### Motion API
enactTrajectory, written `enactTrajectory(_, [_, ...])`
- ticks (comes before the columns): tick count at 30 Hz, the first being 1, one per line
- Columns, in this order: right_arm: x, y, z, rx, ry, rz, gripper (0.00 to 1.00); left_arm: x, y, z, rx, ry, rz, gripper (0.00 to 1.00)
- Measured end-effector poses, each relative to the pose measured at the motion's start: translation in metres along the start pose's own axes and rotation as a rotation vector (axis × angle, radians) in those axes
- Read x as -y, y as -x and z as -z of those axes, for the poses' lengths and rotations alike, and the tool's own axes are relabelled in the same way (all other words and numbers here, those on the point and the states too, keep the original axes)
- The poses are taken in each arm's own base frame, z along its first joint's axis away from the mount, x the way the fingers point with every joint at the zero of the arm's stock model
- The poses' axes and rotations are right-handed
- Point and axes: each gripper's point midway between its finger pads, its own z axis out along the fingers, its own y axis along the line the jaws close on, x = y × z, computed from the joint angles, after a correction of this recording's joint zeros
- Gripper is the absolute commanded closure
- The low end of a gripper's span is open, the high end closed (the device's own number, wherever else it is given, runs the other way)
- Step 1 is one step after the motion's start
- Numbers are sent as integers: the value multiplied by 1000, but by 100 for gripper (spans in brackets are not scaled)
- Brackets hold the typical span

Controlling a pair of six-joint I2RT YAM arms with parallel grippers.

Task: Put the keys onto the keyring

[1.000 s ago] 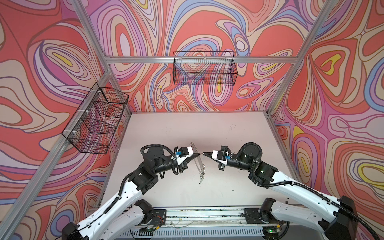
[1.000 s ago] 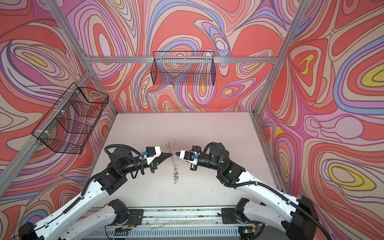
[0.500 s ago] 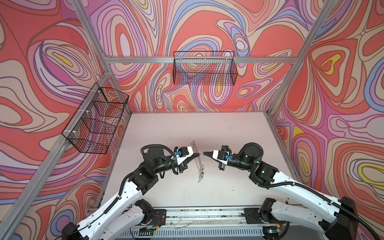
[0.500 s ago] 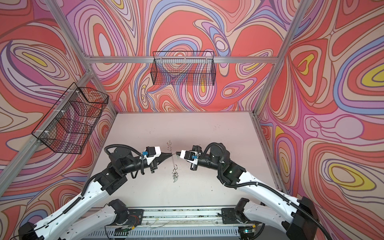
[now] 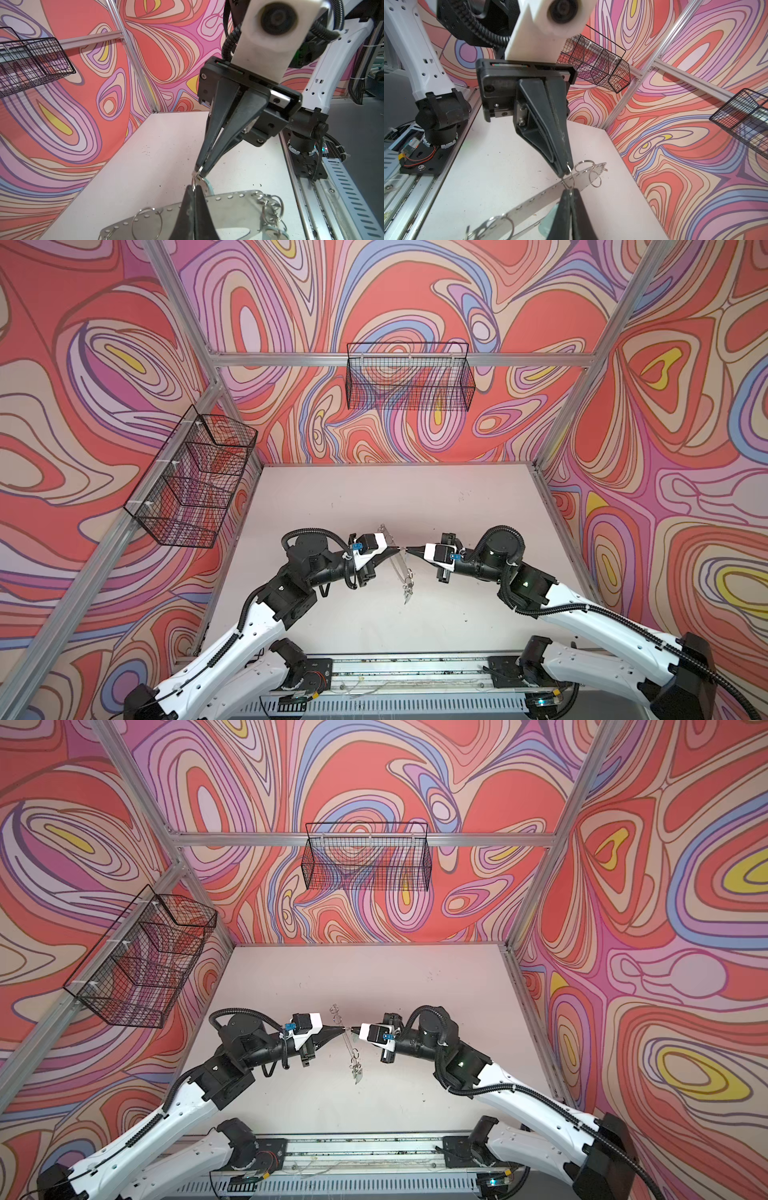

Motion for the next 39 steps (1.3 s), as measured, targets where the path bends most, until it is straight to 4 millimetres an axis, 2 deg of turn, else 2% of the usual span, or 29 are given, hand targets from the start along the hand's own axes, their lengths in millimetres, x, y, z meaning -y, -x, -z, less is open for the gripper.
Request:
enactTrajectory(14, [-2,2,-2,5,-6,12,100,-1,6,-2,36,-5,52,100])
enactTrajectory(21, [-1,-4,-2,22,-44,-33,100,-2,8,-5,83,-6,113,100])
enactTrajectory(25, [1,-7,0,38,-77,-99,88,-4,8,-8,103,-5,153,100])
enactTrajectory(28, [-1,-13,6,48,-111,-164,74,-8,20,-7,156,8,163,100])
enactTrajectory(33, [2,-18,19,83,-186,-274,70,-16,37,-3,257,43,193,100])
enactTrajectory(39, [25,-10,26,108,-295,-410,68,-23,36,-6,337,62,270,100])
